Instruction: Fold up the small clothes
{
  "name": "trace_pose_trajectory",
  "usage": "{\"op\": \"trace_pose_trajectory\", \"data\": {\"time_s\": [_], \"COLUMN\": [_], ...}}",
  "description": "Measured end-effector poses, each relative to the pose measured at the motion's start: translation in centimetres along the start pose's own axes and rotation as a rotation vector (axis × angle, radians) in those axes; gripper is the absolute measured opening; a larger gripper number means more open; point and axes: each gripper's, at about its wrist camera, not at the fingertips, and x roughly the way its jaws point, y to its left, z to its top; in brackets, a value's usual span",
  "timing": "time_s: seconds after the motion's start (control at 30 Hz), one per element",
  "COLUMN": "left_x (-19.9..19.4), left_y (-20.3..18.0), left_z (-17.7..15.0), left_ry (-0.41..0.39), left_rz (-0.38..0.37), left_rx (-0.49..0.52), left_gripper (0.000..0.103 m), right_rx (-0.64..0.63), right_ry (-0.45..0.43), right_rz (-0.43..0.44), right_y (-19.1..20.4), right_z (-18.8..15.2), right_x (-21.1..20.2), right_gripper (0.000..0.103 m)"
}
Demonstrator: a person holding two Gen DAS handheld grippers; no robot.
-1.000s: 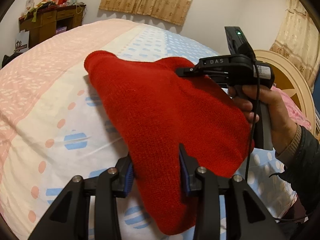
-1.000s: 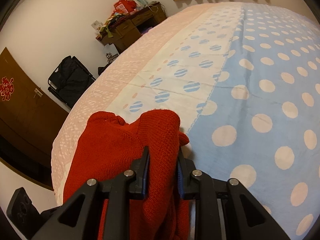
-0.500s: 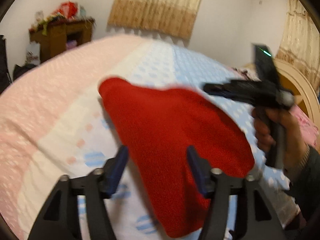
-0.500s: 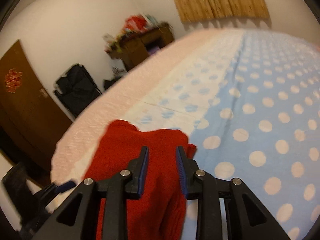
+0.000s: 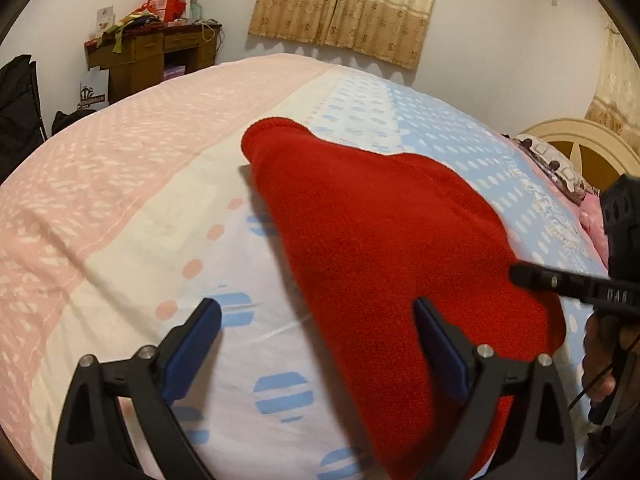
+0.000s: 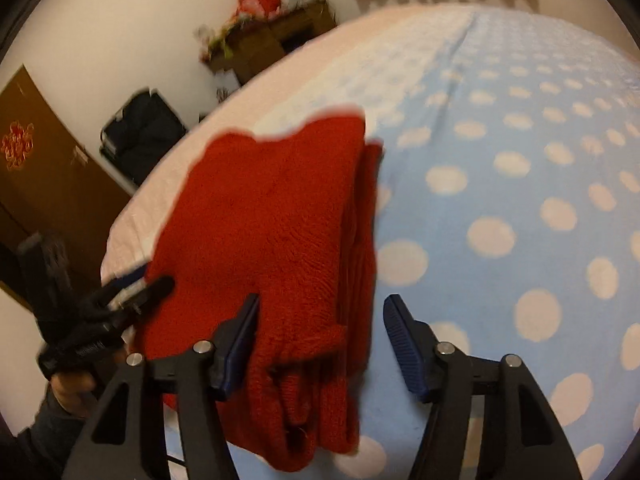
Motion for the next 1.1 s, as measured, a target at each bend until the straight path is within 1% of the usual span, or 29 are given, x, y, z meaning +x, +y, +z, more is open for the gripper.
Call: {"op": "trace_pose_trajectory", "data": {"time_s": [0.1,0.13,0.17,0.23,0.37,0.47,0.6,0.77,1.0,1.1], "left_x": [-1.2,-1.8,-2.4,-4.2,-7.7,-9.2,-10.6,-11.4,-12.5,-12.9], "left_y": [-0.7,-1.0,-1.2,-2.0,-3.1,-3.7,-4.5,-5.1,-5.6,-5.9], "left_z": [0.0,0.0,0.0,0.2,0.2,0.6,1.3,1.5,1.5,1.5], "left_ry": [-0.003,-0.006,-0.013,-0.046,-0.111,-0.143,-0.181,-0.202,-0.229,-0.242], "left_rz": [0.021,0.035,0.053,0.084,0.091,0.082,0.06,0.048,0.042,0.044], "left_rx": [0.007,0.017,0.03,0.066,0.111,0.128,0.138,0.147,0.153,0.16], "left_gripper": [0.098,0.098,0.098,0.098,0.098,0.098,0.1,0.101,0.101,0.101], "right_rx": [0.029,0.017,-0.006,-0.043,-0.113,-0.164,-0.186,-0.199,-0.226,-0.238], "right_ry": [-0.082,-0.103,-0.138,-0.196,-0.291,-0.349,-0.385,-0.419,-0.454,-0.464], "right_rz": [-0.008,-0.027,-0.063,-0.102,-0.168,-0.207,-0.215,-0.247,-0.267,-0.282], "right_y": [0.2,0.6,1.3,2.5,5.5,7.6,8.7,9.6,10.7,11.2], "right_z": [-0.4,-0.5,-0.6,-0.8,-1.3,-2.1,-3.0,-3.4,-4.2,-4.3], "right_x": [-2.1,-3.0,-4.2,-6.3,-10.5,-12.9,-14.9,-16.2,-17.2,-17.4], "right_gripper": [0.063,0.063,0.063,0.063,0.063,0.063,0.063,0.064,0.064,0.068]}}
